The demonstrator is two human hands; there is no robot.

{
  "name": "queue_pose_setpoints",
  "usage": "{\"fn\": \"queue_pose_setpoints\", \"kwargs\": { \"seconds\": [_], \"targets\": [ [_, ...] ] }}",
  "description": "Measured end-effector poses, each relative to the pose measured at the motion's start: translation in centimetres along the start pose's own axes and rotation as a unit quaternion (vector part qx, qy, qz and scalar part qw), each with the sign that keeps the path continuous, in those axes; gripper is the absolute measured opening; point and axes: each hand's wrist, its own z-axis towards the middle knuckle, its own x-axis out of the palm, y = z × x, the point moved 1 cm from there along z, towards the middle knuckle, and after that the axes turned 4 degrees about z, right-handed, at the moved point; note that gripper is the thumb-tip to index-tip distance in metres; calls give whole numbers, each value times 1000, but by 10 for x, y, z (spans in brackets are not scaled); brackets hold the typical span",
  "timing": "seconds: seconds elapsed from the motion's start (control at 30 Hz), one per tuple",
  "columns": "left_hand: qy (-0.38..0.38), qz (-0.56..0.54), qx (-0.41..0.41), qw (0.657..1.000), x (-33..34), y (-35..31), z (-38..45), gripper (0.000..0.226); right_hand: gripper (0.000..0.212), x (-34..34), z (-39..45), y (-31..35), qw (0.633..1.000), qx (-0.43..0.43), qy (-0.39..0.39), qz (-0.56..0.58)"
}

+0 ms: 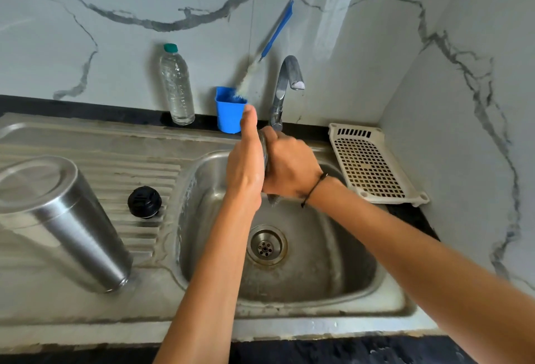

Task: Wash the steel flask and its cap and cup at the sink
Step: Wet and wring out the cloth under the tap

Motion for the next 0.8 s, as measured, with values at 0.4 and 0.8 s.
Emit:
{"fn": "queue_pose_setpoints", "kwargs": {
  "seconds": [0.4, 0.8],
  "targets": [
    [143, 68, 83, 984, -15, 15, 1, 100, 51, -1, -13, -36, 703, 249, 330, 579],
    [56, -25, -90, 994, -18, 19, 6, 66, 56, 39, -28, 9, 962, -62, -54, -261]
  ]
}}
